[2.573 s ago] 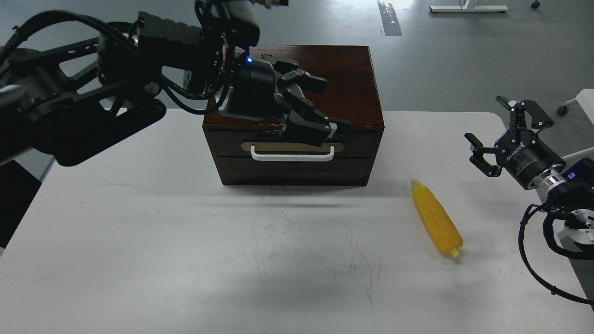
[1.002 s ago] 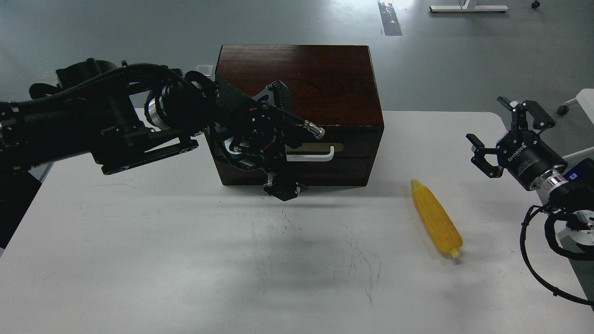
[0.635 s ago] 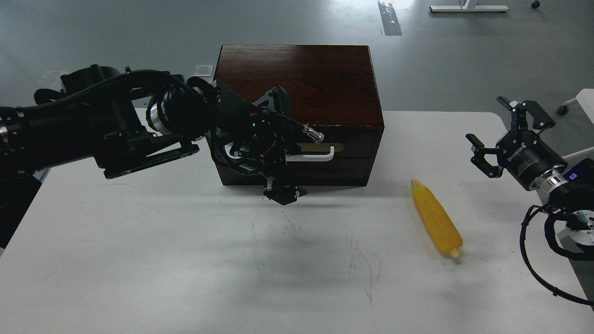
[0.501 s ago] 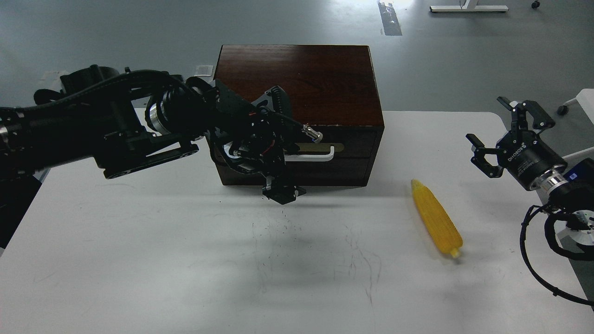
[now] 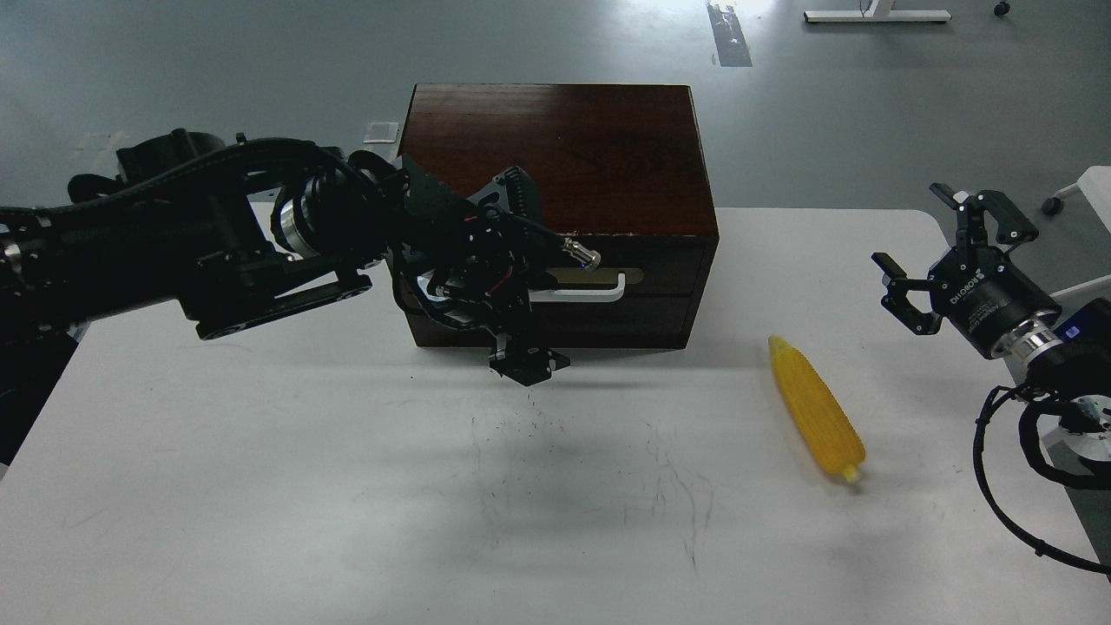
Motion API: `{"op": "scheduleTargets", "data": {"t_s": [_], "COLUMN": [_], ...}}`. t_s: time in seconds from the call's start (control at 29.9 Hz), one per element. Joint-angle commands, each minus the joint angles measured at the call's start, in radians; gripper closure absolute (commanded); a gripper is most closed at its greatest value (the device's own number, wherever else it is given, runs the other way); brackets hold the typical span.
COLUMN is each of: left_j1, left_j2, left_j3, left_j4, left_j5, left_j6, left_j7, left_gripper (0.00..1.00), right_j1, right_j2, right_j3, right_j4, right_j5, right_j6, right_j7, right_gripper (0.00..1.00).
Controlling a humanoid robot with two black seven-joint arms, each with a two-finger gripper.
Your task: Put corn in drawer with both arms
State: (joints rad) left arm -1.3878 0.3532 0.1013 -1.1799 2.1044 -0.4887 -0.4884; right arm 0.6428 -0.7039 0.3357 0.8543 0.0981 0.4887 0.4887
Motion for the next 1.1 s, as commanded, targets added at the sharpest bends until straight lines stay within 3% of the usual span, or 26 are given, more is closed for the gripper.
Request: {"op": "scheduleTargets", "data": {"t_s": [0.0,1.07], "left_j1": [0.004,-0.008], "left_j2": [0.001,0.058], "left_j3": [-0.002,0.034], "left_j4": [-0.007,-0.242], "left_j5": [0.002,0.002], "left_j6": [0.000,0.000], "left_j7": [0.000,0.000], "left_gripper": [0.01,0.01], "right_j1": [0.000,-0.002], "right_j2": [0.000,-0.002], "right_j3": [0.000,-0.003], "right_j4": [-0.001,0.002], "right_j5": [0.000,0.000], "right_j6": [0.000,0.000], "right_j7": [0.000,0.000], "right_gripper": [0.00,0.00]}}
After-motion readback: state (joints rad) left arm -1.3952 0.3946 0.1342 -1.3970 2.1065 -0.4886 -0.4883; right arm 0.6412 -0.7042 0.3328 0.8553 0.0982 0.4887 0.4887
